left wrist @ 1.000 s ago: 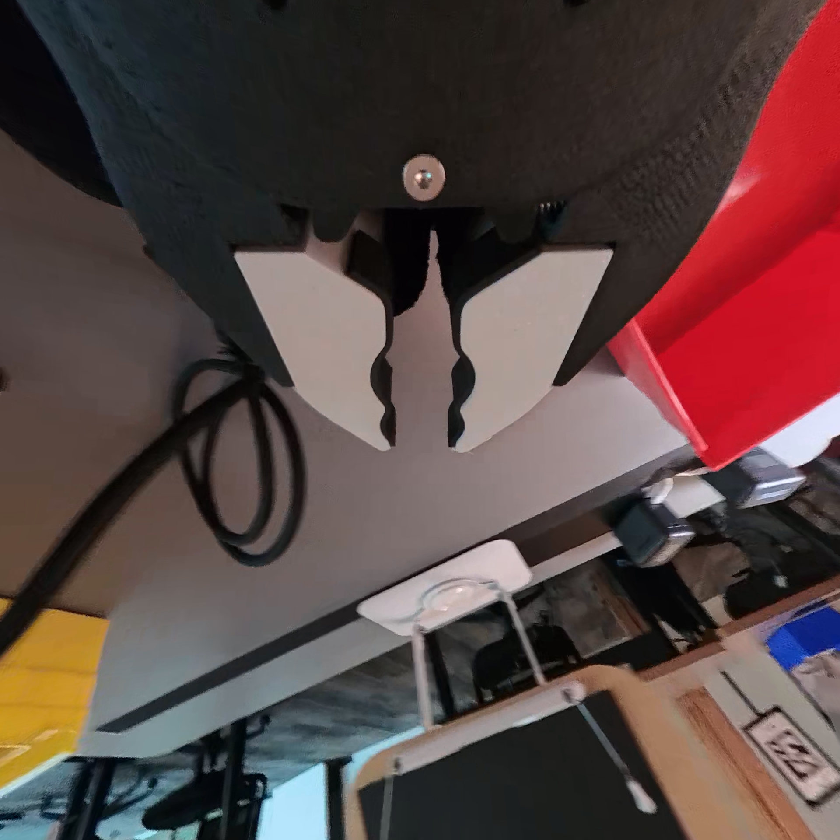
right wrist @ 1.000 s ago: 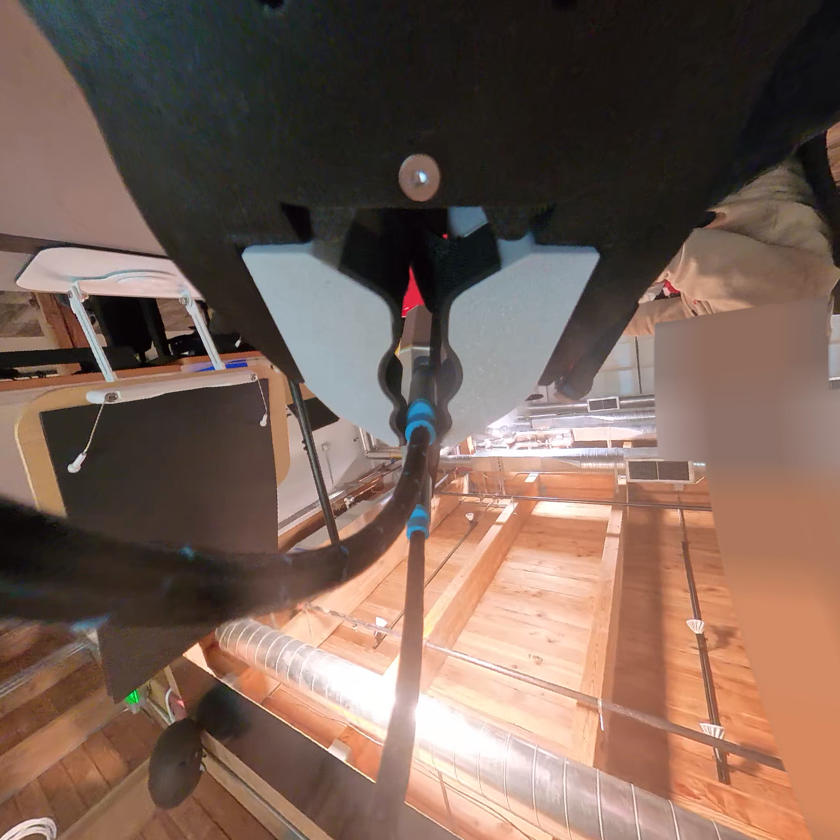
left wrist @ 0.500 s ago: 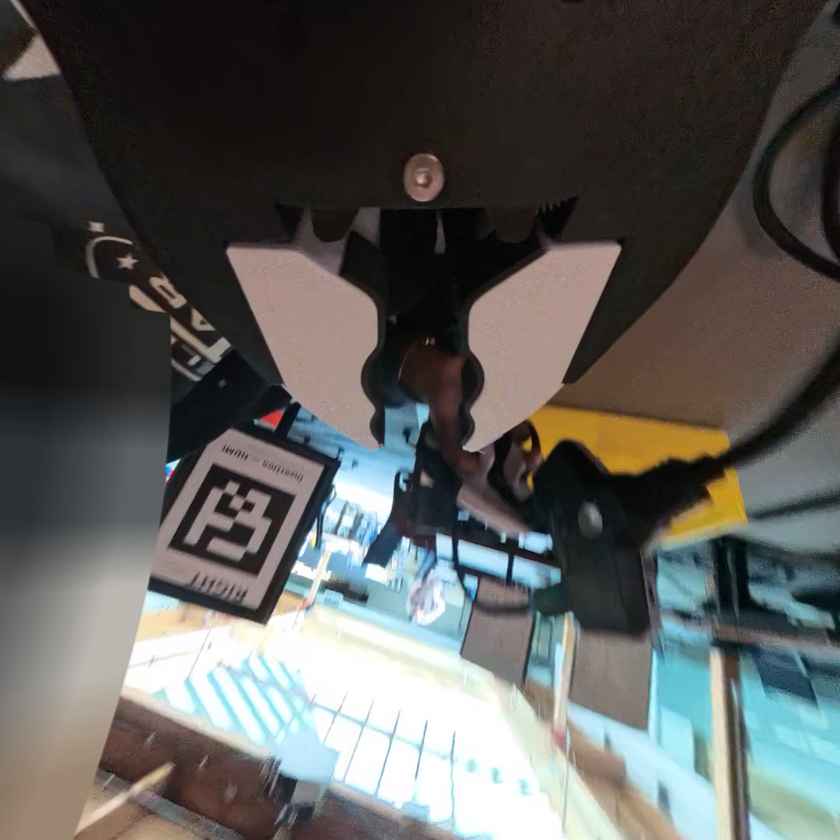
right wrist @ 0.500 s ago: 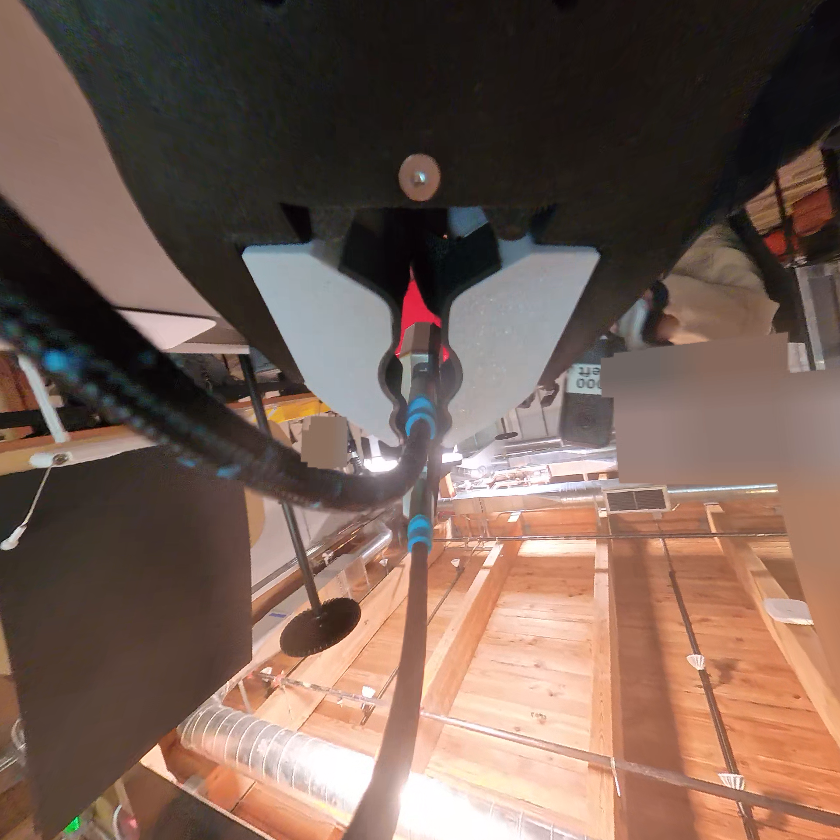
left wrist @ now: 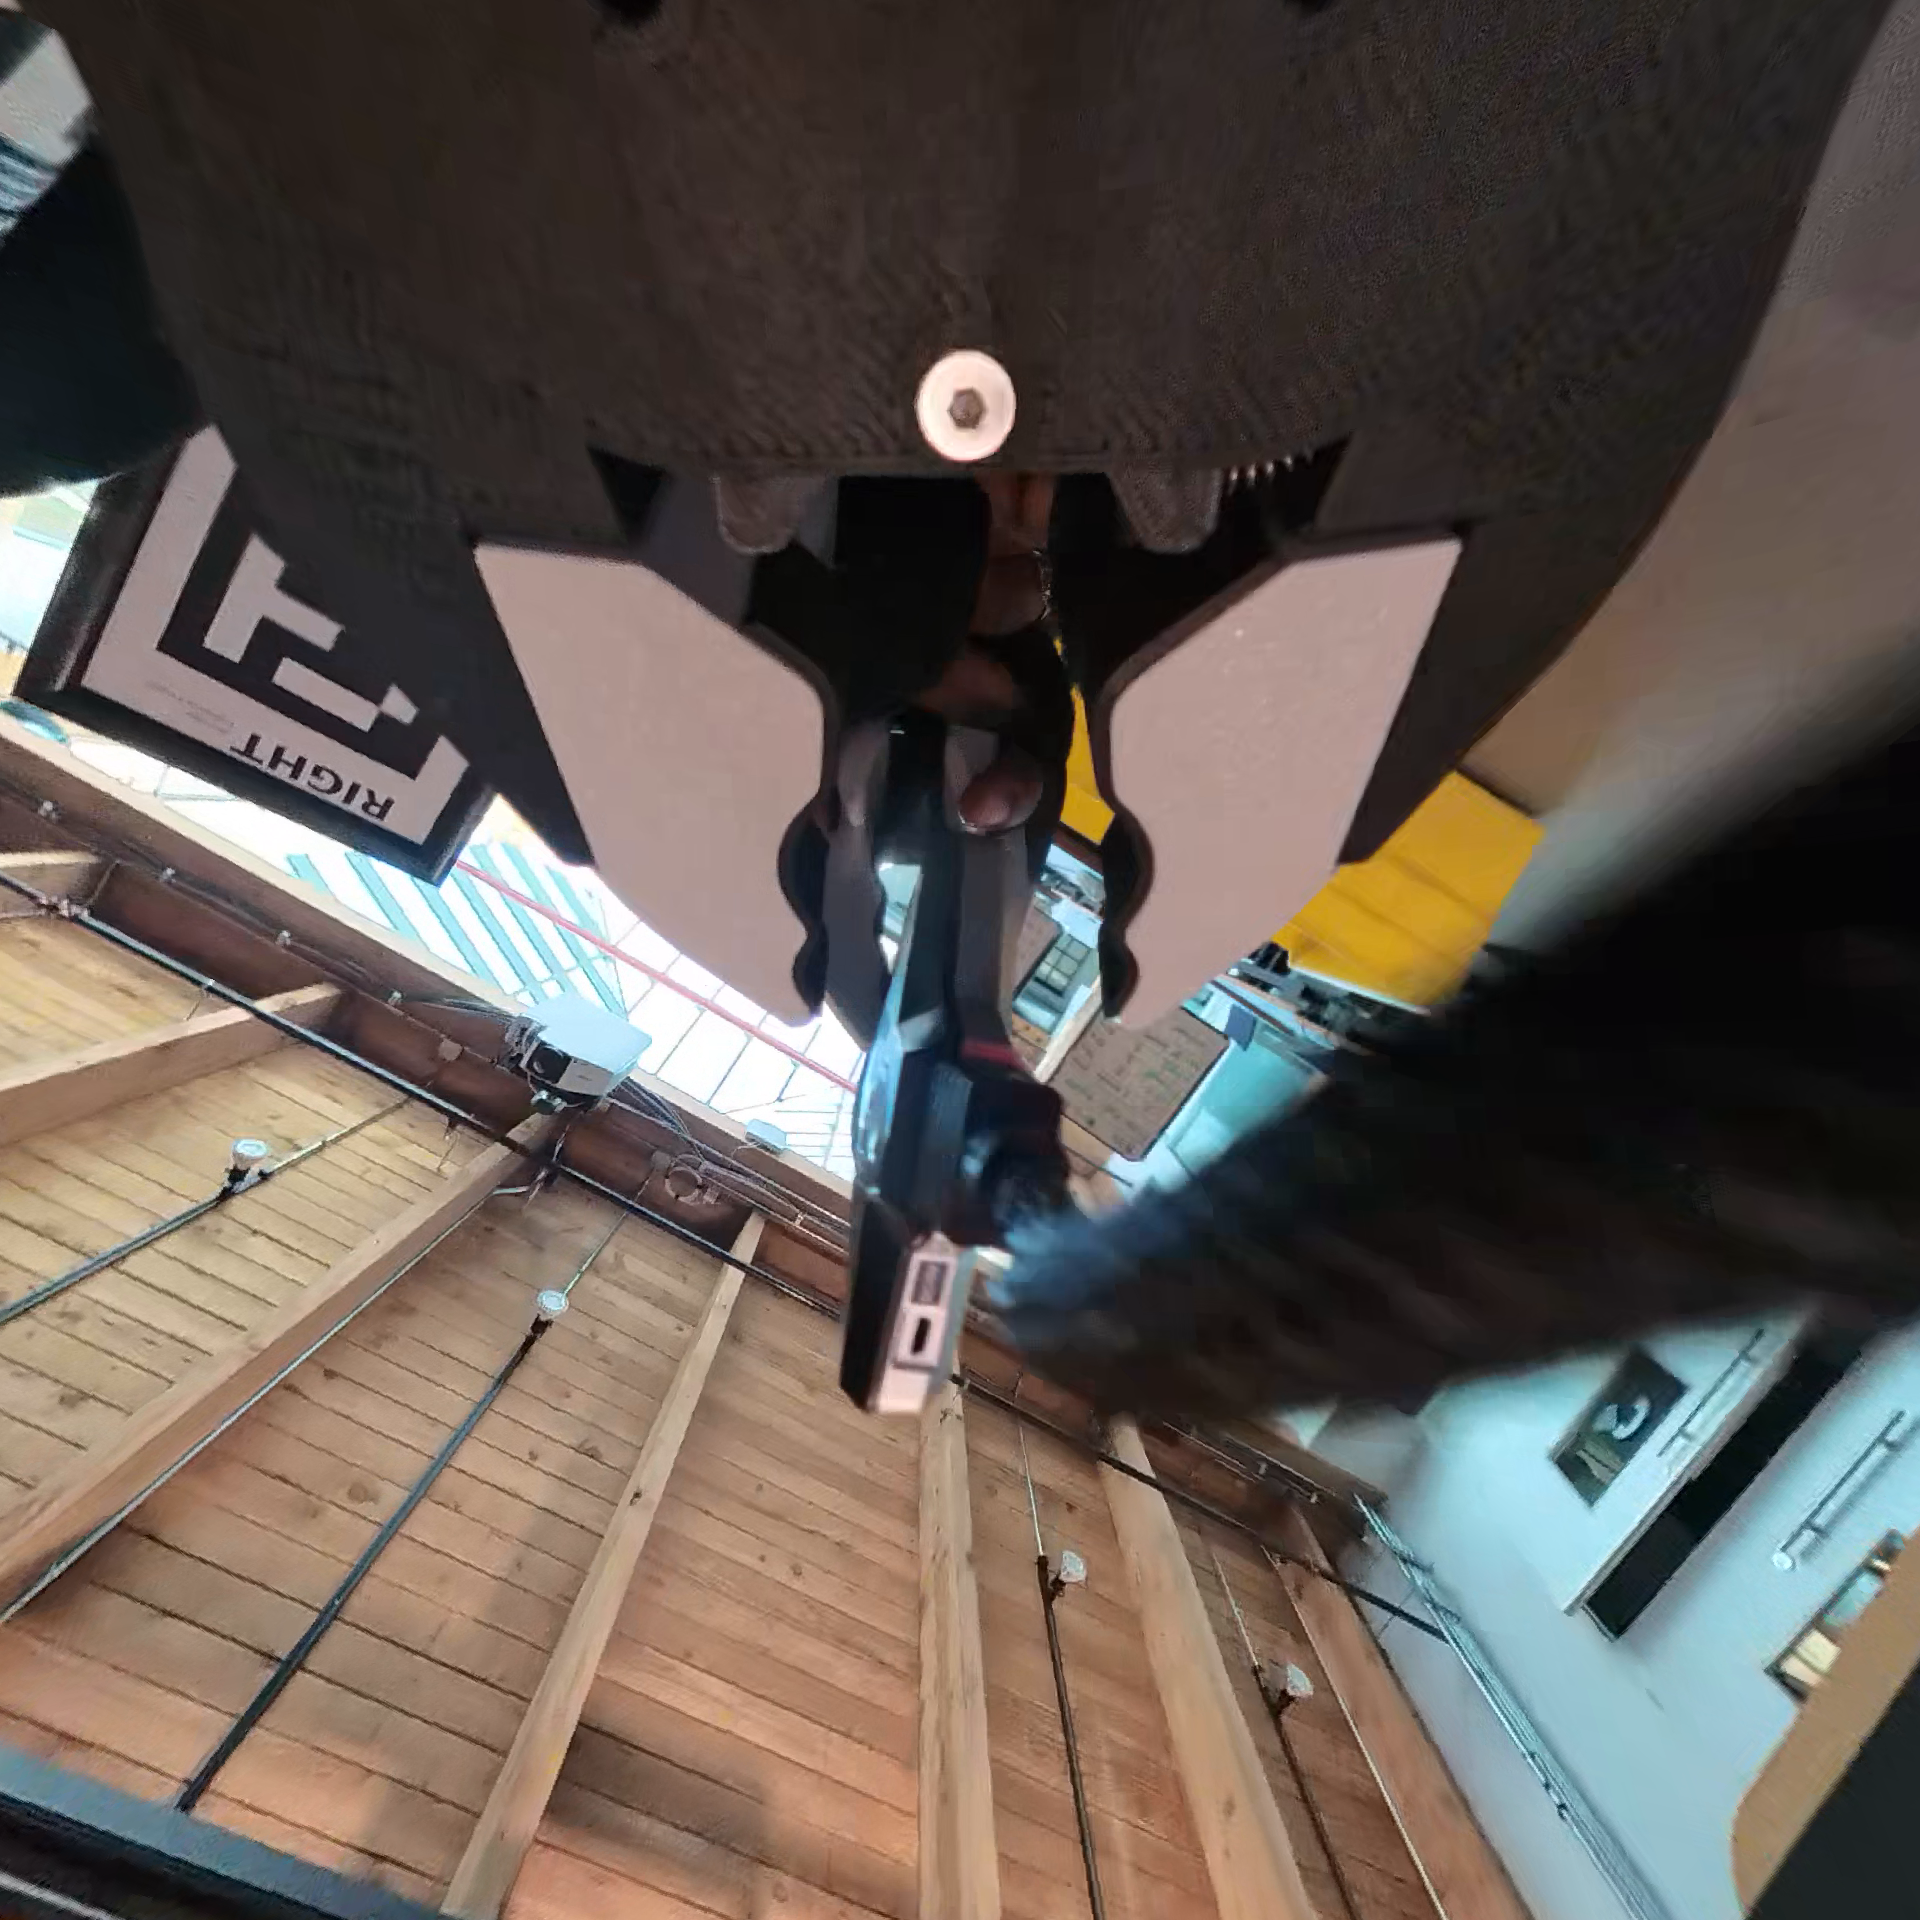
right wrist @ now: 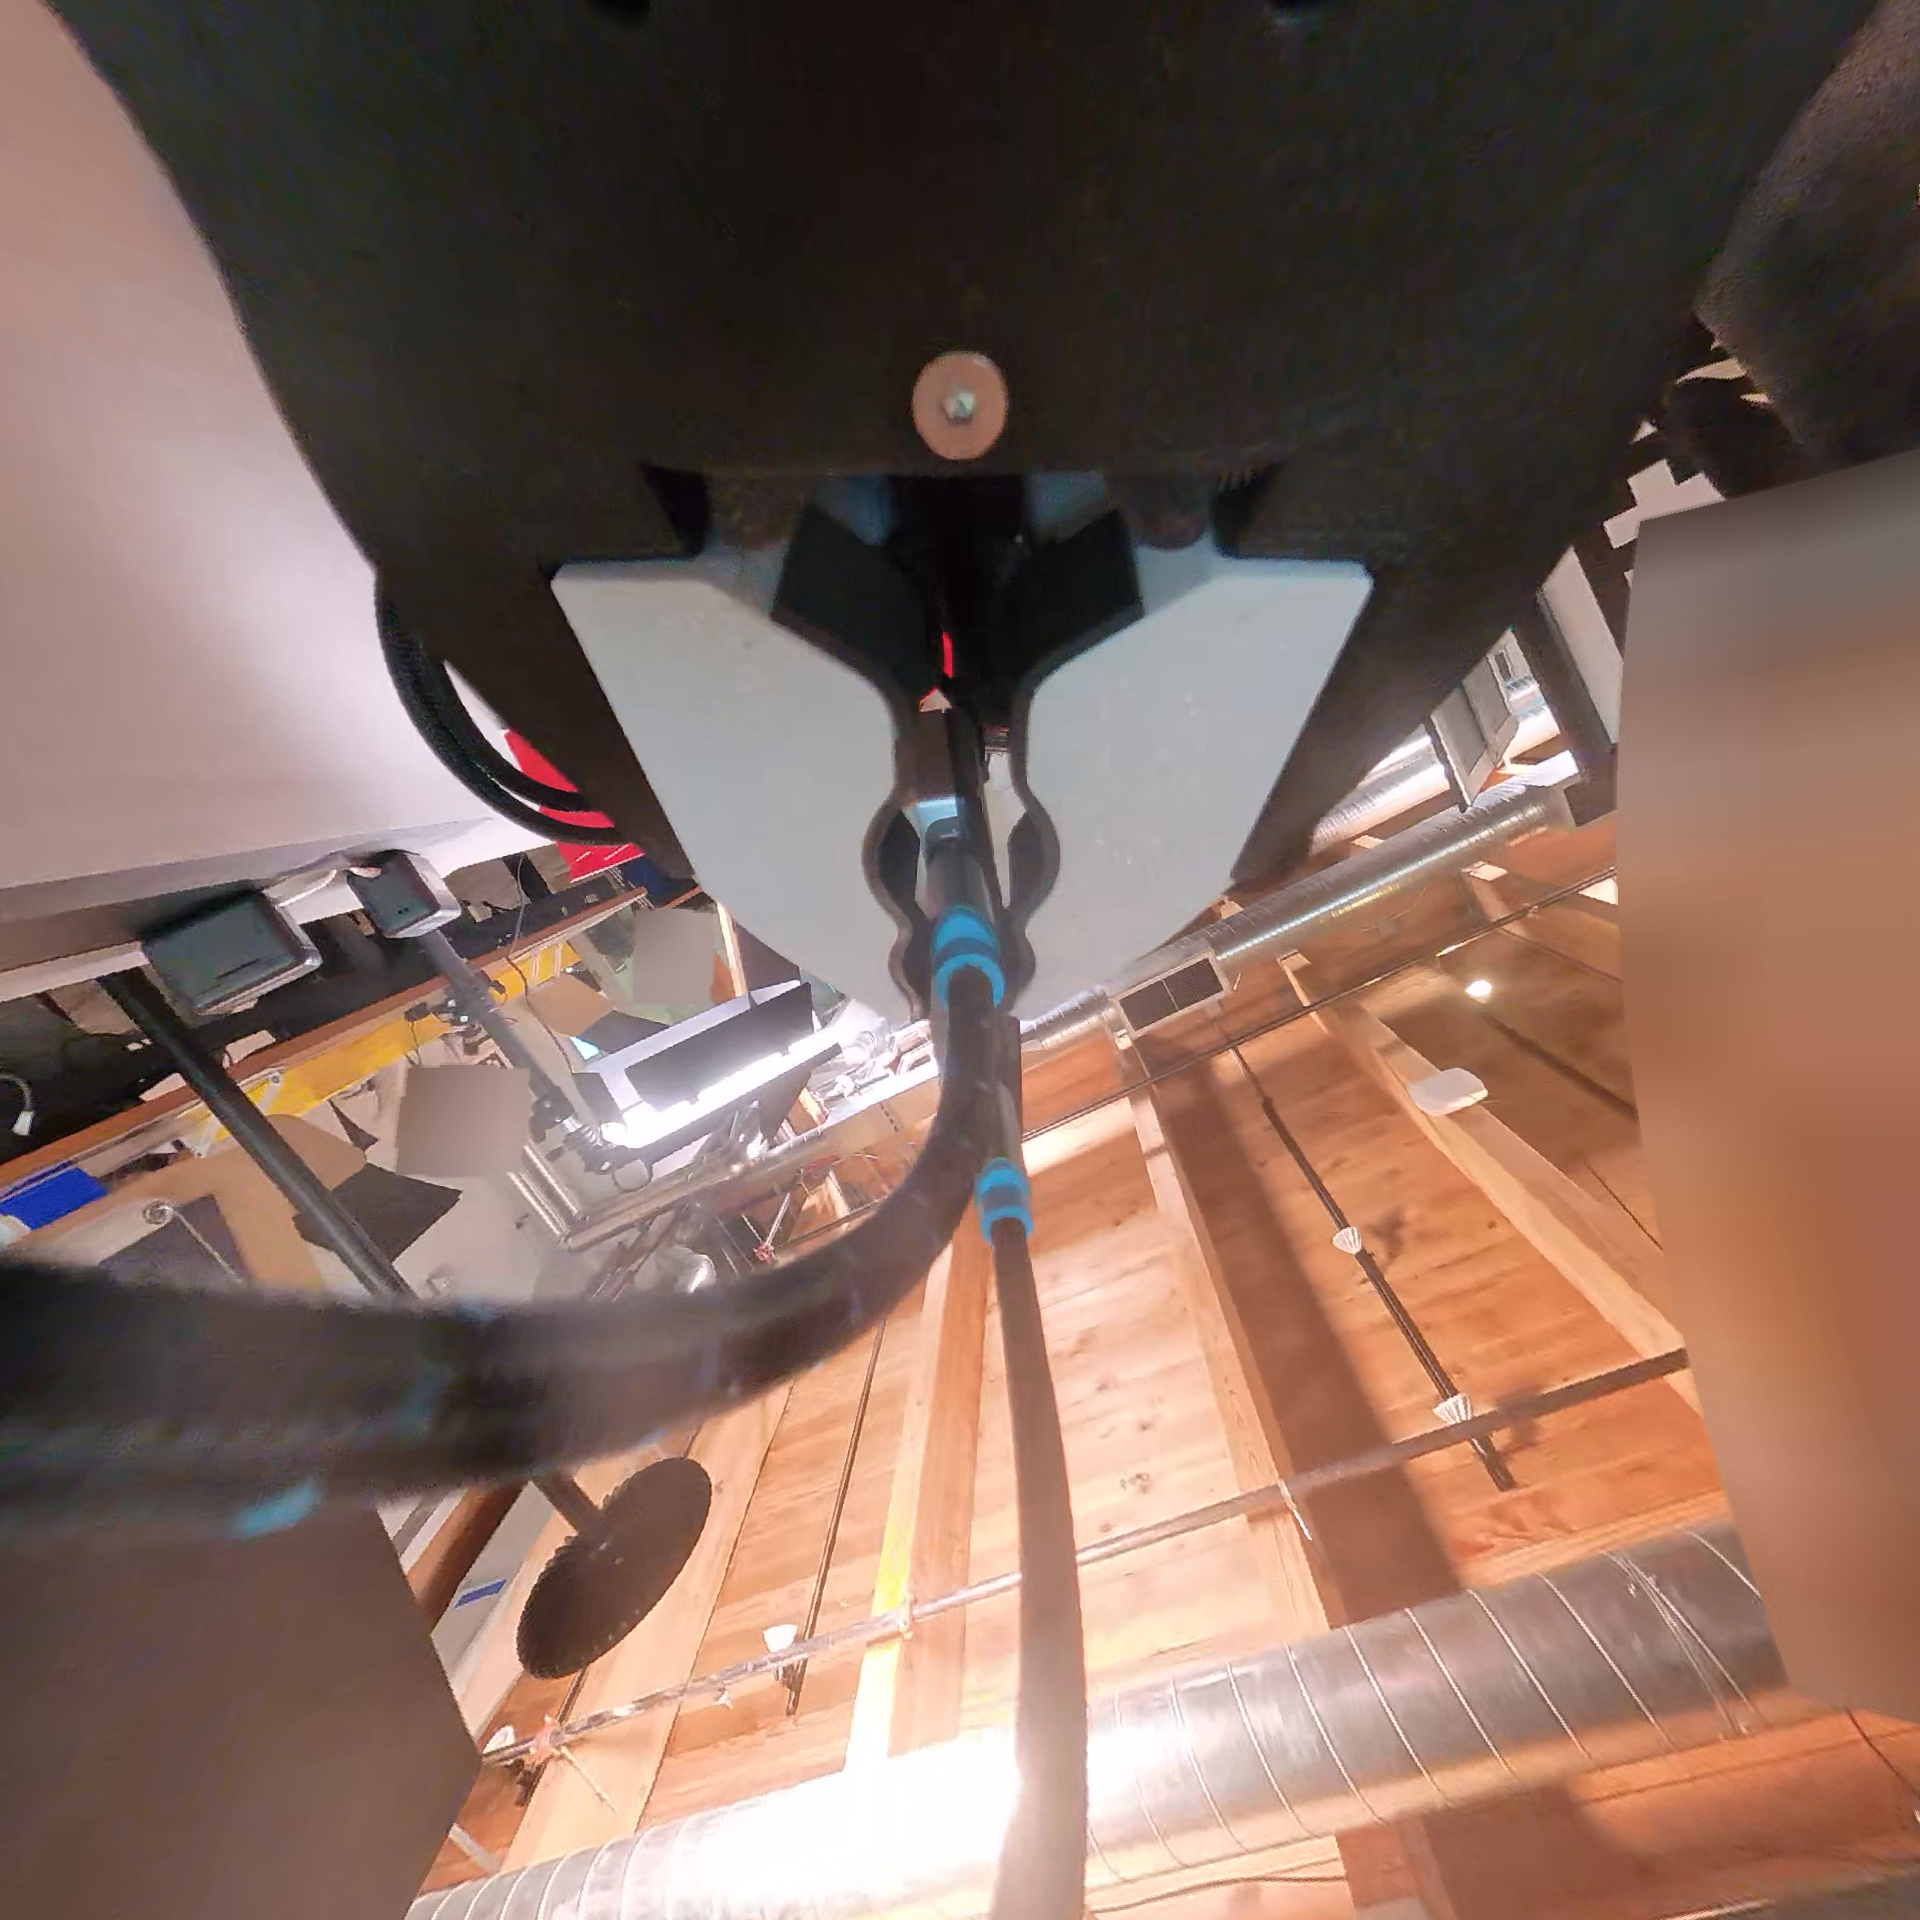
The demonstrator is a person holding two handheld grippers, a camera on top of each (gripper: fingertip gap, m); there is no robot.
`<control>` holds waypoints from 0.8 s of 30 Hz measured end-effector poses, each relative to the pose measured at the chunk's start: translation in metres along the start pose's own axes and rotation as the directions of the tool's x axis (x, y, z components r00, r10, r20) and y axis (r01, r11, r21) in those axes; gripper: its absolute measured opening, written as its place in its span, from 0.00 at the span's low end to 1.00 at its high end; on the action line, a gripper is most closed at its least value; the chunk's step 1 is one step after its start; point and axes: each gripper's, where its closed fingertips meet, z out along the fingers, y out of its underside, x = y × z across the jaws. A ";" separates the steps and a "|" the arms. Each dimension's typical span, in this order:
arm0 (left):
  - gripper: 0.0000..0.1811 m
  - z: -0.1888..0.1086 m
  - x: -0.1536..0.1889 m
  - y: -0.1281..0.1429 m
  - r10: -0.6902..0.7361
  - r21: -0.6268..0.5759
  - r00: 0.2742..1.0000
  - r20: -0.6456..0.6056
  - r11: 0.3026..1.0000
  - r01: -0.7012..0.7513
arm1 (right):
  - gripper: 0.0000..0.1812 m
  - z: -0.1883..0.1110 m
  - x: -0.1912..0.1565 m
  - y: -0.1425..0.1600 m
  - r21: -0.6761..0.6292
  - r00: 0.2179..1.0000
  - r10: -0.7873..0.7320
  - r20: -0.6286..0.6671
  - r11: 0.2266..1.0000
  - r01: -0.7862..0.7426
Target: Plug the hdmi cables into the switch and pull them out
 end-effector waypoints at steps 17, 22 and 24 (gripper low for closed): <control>0.12 -0.007 0.007 -0.011 -0.098 0.021 0.994 -0.052 0.995 0.099 | 0.09 0.005 -0.014 0.028 -0.115 0.992 -0.123 0.011 0.986 0.123; 0.13 -0.008 0.007 -0.011 -0.071 0.060 0.996 -0.048 0.995 0.074 | 0.06 0.005 -0.010 0.028 -0.107 0.996 -0.087 0.007 0.990 0.087; 0.13 -0.008 0.007 -0.013 -0.092 0.110 0.994 -0.053 0.989 0.097 | 0.07 0.005 -0.010 0.027 -0.091 0.997 -0.079 0.004 0.993 0.079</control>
